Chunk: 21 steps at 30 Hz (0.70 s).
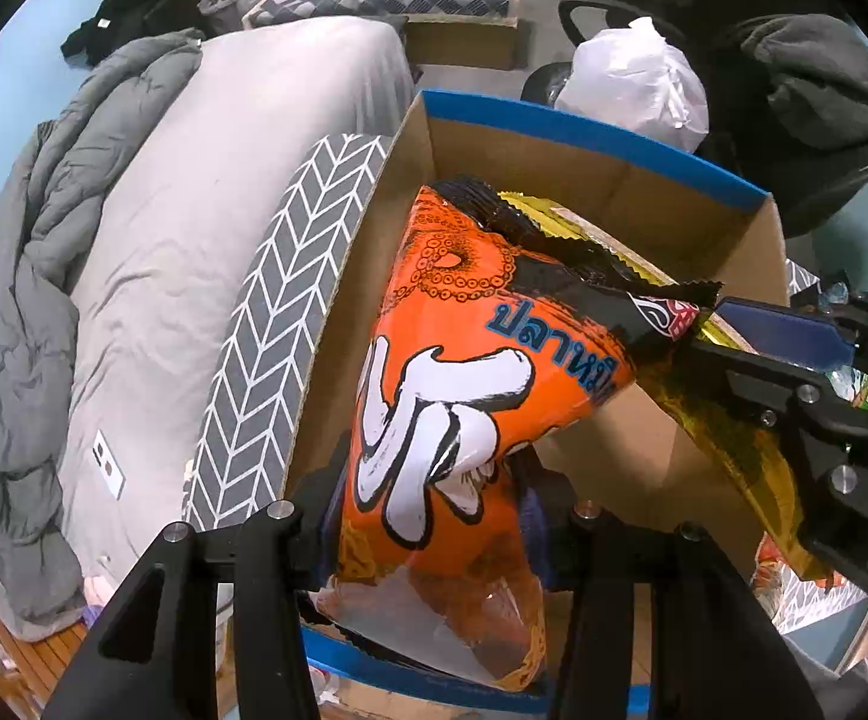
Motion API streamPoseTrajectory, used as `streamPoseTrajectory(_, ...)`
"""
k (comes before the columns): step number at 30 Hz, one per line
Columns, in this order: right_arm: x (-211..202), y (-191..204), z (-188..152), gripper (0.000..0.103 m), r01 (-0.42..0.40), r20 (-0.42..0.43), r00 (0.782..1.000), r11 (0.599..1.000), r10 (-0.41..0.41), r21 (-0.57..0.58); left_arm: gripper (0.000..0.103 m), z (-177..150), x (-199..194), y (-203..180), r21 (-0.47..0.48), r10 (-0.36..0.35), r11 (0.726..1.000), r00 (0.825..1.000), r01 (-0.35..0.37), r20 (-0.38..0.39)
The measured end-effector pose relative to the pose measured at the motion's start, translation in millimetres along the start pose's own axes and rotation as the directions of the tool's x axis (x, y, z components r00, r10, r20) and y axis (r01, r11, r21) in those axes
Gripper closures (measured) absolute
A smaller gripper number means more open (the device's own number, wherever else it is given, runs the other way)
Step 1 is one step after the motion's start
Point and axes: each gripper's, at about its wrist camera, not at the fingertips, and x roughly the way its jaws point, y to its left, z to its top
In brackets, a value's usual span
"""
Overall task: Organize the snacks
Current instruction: 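Open both tools over the box, dropping the orange bag and yellow pack, then move both tools back over the remaining snack pile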
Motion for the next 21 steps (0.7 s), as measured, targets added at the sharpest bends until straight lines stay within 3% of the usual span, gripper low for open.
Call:
streamPoseTrajectory(6, 8, -2, 4, 0.07, -0.017, -0.029, 0.999, 1.0, 0.018, 0.021, 0.054, -3, 4, -3, 0.027, 0.027, 0.999, 0.999, -0.026, -0.024)
streamPoseTrajectory(8, 5, -1, 6, 0.062, -0.007, -0.025, 1.0, 1.0, 0.007, 0.019, 0.051, -3, 0, -6, 0.051, 0.047, 0.998, 0.999, -0.046, -0.017)
streamPoseTrajectory(10, 0, -1, 7, 0.052, 0.009, -0.014, 1.0, 1.0, -0.009, 0.025, 0.039, -4, -5, -8, 0.069, 0.063, 0.996, 0.998, -0.063, -0.006)
streamPoseTrajectory(12, -7, -3, 6, 0.046, 0.013, 0.002, 1.0, 0.999, -0.014, 0.038, 0.038, -5, -15, -10, 0.082, 0.076, 0.994, 0.997, -0.078, 0.025)
streamPoseTrajectory(15, -18, -7, 3, 0.04, 0.027, 0.02, 0.999, 0.998, -0.028, 0.062, 0.033, -5, -26, -12, 0.087, 0.072, 0.993, 0.996, -0.075, 0.044)
streamPoseTrajectory(21, -44, -24, -8, 0.034, 0.076, 0.044, 0.996, 0.991, -0.082, 0.112, 0.032, -6, -46, -20, 0.079, 0.041, 0.996, 0.997, -0.045, 0.061)
